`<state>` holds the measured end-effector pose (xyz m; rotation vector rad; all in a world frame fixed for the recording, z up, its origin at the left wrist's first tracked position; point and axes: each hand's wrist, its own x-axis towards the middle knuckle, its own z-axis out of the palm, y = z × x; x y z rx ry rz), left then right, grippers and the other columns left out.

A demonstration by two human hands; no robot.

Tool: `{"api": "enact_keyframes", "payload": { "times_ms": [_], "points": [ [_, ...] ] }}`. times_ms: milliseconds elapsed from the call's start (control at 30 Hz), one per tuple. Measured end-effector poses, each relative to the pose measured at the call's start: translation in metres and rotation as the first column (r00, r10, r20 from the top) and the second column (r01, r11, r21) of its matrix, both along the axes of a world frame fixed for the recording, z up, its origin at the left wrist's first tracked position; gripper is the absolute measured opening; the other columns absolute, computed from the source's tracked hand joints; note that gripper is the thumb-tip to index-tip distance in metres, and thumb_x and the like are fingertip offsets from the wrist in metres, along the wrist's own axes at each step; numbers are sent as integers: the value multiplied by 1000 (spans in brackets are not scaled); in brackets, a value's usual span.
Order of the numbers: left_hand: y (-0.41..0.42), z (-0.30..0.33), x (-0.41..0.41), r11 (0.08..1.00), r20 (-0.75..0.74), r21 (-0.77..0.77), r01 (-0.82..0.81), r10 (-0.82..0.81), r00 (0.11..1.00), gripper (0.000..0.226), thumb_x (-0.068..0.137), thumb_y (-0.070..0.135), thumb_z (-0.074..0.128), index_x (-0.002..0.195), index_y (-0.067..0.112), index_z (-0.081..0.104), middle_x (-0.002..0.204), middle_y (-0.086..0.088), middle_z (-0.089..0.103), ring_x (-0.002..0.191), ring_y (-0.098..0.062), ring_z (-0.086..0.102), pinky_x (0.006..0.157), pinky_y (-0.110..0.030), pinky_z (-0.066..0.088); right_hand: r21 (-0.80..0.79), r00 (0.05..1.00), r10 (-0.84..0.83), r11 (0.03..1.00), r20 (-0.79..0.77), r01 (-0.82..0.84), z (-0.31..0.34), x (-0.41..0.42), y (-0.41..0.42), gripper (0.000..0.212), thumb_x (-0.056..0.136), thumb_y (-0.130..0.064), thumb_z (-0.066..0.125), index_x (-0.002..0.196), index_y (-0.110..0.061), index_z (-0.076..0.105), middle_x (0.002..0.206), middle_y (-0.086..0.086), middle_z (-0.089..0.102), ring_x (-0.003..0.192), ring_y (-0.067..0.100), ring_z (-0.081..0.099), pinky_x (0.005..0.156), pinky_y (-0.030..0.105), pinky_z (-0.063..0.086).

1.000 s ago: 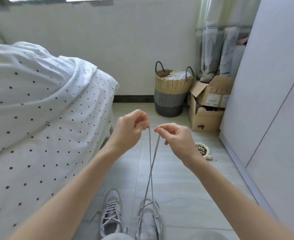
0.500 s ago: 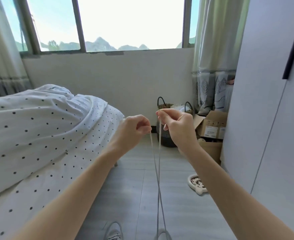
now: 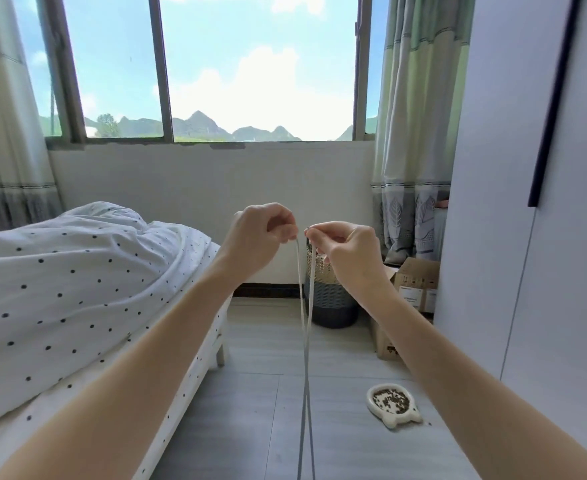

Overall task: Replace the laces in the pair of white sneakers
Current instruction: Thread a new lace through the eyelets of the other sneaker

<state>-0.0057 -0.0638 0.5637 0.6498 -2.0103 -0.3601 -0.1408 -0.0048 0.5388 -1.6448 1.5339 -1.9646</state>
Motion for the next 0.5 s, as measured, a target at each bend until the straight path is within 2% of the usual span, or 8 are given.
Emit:
{"api": "enact_keyframes", "payload": {
  "times_ms": [67, 167, 300, 367, 500],
  "points": [
    [2, 5, 2, 1000, 8, -20, 7, -7, 1000, 19, 83, 6, 66, 70, 20, 63, 60, 11, 61, 53, 4, 52, 65, -16, 45, 14, 1000, -12, 1000, -25, 12, 0, 1, 0, 7, 84, -16, 69, 85, -14, 75, 73, -9, 67, 66, 1, 58, 72, 22, 50],
    [5, 6, 2, 999, 52, -50, 11, -8, 999, 18, 82, 7, 67, 70, 21, 65, 61, 10, 61, 56, 0, 52, 65, -15, 44, 24, 998, -16, 1000, -59, 17, -3, 4, 1, 8, 84, -18, 69, 86, -14, 75, 74, -9, 66, 67, 0, 58, 71, 16, 47],
    [4, -4, 4, 999, 107, -44, -15, 20, 994, 7, 82, 10, 68, 77, 15, 70, 71, 5, 65, 70, -9, 58, 71, -17, 44, 8, 996, -42, 999, -79, 43, -9, 5, 0, 10, 84, -18, 69, 87, -13, 76, 68, -10, 64, 68, 3, 59, 71, 13, 47],
    [1, -11, 6, 1000, 101, -25, -11, 14, 995, 10, 82, 10, 69, 75, 18, 70, 71, 7, 65, 70, -6, 58, 70, -12, 43, 32, 997, -28, 999, -79, 31, -12, 4, -2, 8, 84, -18, 69, 85, -13, 76, 64, -9, 63, 62, 1, 57, 69, 14, 47],
    [-5, -24, 5, 1000, 68, 5, -11, 10, 998, 16, 80, 10, 70, 68, 21, 69, 60, 17, 60, 56, 6, 52, 60, -4, 36, 71, 993, 24, 997, -115, -16, -27, 3, -7, 7, 83, -16, 69, 83, -13, 76, 55, -12, 59, 54, -1, 53, 68, 24, 50]
  ]
}}
